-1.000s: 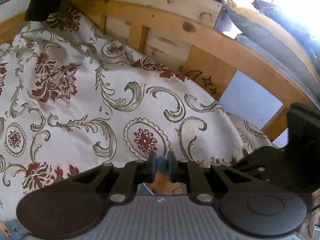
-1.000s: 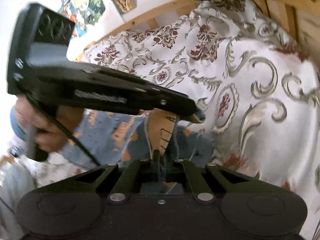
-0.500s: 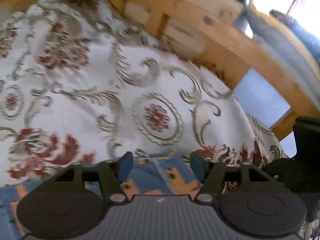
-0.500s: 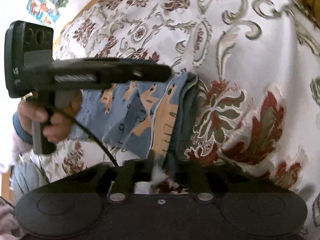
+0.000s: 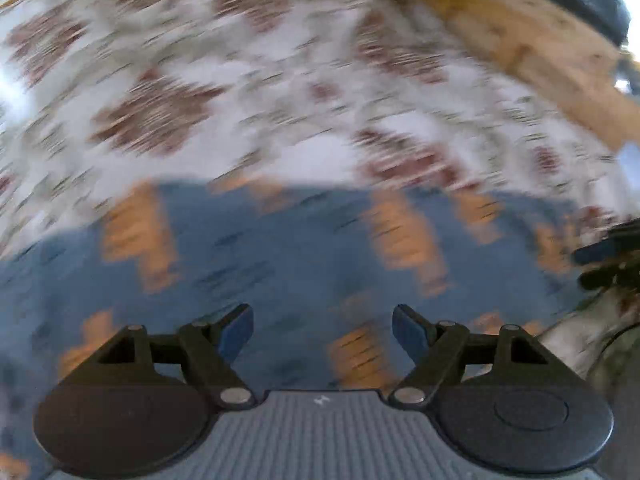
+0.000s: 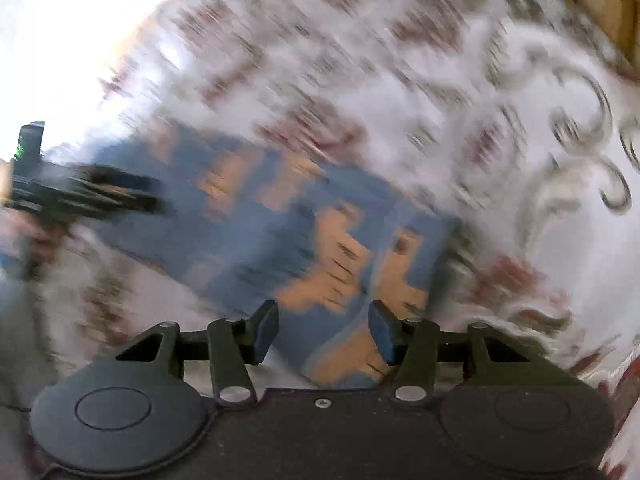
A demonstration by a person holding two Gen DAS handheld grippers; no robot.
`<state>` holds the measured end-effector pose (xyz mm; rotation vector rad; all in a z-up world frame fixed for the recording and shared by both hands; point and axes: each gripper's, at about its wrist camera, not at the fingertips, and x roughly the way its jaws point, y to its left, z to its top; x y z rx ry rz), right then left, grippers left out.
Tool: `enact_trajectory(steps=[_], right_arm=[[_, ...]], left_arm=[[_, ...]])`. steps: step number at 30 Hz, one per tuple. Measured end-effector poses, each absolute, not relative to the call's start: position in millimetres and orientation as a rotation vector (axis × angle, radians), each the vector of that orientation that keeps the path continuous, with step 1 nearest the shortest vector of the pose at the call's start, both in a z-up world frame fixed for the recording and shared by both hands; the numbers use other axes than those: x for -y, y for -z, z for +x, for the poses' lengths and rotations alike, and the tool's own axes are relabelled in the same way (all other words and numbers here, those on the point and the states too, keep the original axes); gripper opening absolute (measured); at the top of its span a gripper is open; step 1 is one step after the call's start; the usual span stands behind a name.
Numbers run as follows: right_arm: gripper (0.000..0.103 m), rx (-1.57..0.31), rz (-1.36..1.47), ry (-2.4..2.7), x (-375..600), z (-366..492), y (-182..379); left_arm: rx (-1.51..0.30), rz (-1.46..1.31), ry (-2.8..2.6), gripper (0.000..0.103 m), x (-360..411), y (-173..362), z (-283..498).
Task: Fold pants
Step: 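Open both grippers and lay the folded pants on the duvet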
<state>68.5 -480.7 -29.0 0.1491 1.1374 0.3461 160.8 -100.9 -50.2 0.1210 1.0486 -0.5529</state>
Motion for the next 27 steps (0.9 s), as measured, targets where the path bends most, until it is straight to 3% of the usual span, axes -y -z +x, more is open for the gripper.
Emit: enact_trajectory(steps=[1,3,5,6,7,11,13,17,20,22,24,25,27], right_arm=[[0.037,-1.137,0.161,-0.34,485,71,32],[0.034,-1.149,0.195,-0.297,494,76,28],[0.048,-1.154,0.171,-0.263,490,76,16],[0.069,-1.155,0.141,-0.251,483,74,9],[0.079,-1.155,0.116,-0.251,476,76,2],[0.083,-1.108,0.067,-0.348,435,91,-29],[0.088,-1.063,0.043,-0.392,402,117,-36],[0.088,-1.008,0.027,-0.455,348,176,-30],[0.087,-1.012,0.023,-0.486,324,209,-21],[0.086,-1.015,0.063,-0.508,317,226,-17],[0.085,-1.017,0.142,-0.542,314,242,-12],[0.085,-1.021,0.184,-0.565,313,250,-9],[0.085,-1.04,0.27,-0.617,304,266,-2]], left_arm=[[-1.062,0.13,0.513,0.081,84,55,161],[-1.08,0.135,0.489,0.081,50,62,161],[-1.069,0.146,0.505,0.081,25,59,156],[-1.065,0.17,0.509,0.081,16,55,152],[-1.055,0.181,0.511,0.081,11,51,148],[-0.933,0.09,0.568,0.085,1,25,147],[-0.869,0.069,0.539,0.086,9,19,165],[-0.802,0.018,0.471,0.085,26,22,215],[-0.81,0.018,0.443,0.072,35,36,242],[-0.848,0.012,0.481,0.041,35,50,248],[-0.875,0.043,0.505,0.024,35,62,247],[-0.867,0.07,0.501,0.017,35,64,243],[-0.85,0.085,0.509,0.013,34,65,235]])
